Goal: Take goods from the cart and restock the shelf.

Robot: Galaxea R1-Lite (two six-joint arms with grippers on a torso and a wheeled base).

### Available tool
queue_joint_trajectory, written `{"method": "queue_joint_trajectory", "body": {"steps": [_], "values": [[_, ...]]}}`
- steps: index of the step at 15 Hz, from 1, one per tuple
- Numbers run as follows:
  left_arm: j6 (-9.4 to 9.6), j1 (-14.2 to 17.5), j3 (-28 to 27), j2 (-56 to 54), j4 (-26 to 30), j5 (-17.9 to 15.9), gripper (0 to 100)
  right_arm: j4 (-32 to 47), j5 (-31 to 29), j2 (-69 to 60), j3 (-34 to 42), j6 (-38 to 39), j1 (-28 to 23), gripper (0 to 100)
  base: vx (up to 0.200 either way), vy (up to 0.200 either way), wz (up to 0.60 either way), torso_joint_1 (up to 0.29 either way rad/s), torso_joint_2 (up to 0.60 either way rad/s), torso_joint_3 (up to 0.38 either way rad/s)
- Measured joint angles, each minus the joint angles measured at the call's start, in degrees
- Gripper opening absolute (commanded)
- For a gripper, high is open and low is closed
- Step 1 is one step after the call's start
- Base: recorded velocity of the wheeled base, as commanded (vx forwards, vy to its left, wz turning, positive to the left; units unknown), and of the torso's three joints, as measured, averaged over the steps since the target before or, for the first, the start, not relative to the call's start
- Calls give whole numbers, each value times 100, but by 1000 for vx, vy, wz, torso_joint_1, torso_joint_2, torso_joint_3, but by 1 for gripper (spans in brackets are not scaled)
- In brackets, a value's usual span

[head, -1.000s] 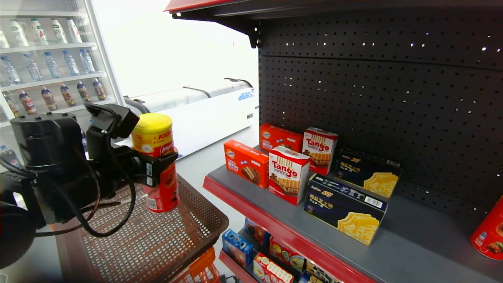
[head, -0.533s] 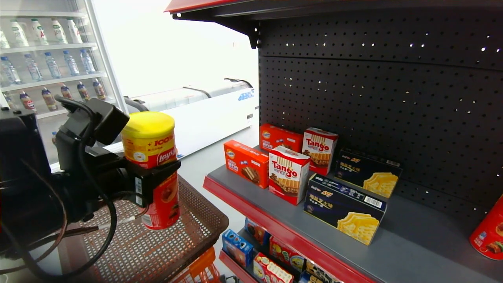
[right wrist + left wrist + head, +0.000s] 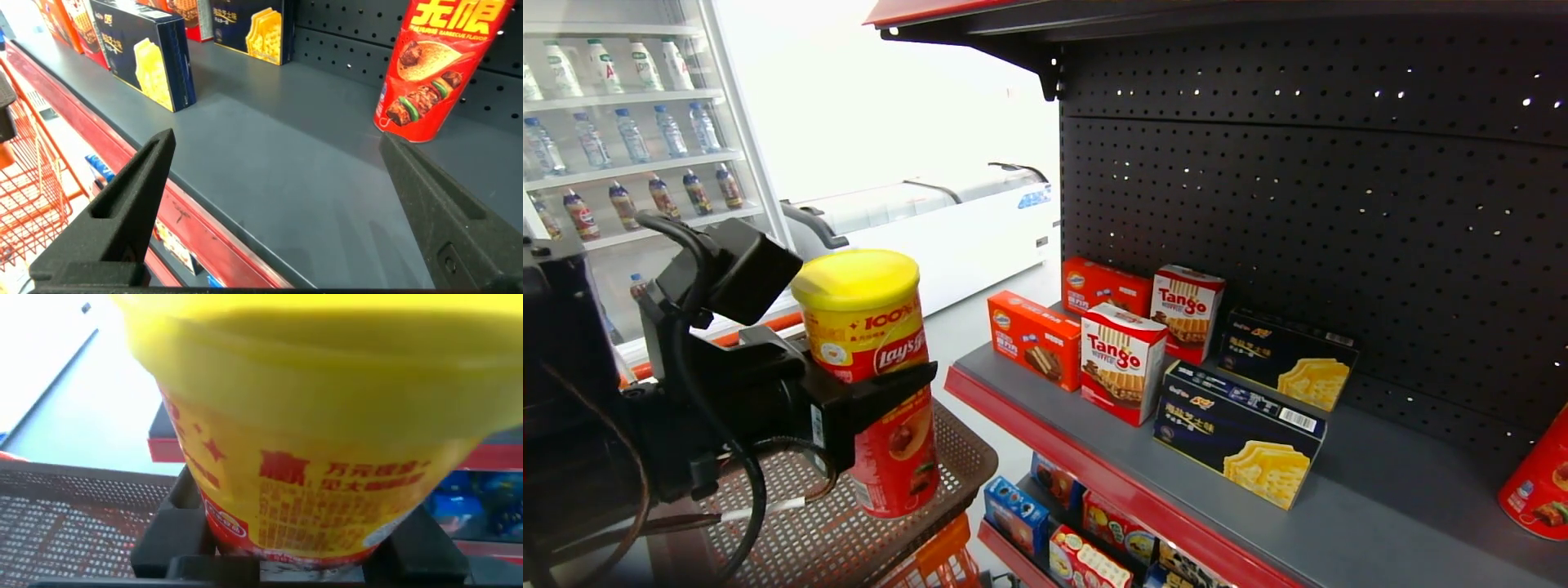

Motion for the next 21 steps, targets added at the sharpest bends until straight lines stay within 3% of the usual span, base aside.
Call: {"method": "queue_joint_trajectory", "body": {"steps": [3, 4, 12, 14, 15, 18, 21], "values": [[2, -122, -297, -145, 933, -23, 0, 0, 0, 0, 0, 2, 0, 100, 0, 0, 0, 0, 0, 0], [4, -127, -425, -145, 979, -17, 0, 0, 0, 0, 0, 2, 0, 100, 0, 0, 0, 0, 0, 0], [41, -177, -474, 469, 73, -258, 0, 0, 0, 0, 0, 2, 0, 100, 0, 0, 0, 0, 0, 0], [50, -193, -441, 535, 30, -477, 0, 0, 0, 0, 0, 0, 0, 100, 0, 0, 0, 0, 0, 0], [127, -183, -433, 557, 30, -738, 0, -2, -2, 0, 0, 2, 0, 100, 0, 0, 0, 0, 0, 0], [283, -151, -524, 649, 30, -1044, 0, 0, 0, 0, 0, 2, 0, 100, 0, 0, 0, 0, 0, 0], [285, 11, -605, 741, -33, -1815, 0, 0, 0, 0, 0, 2, 0, 100, 0, 0, 0, 0, 0, 0]]}}
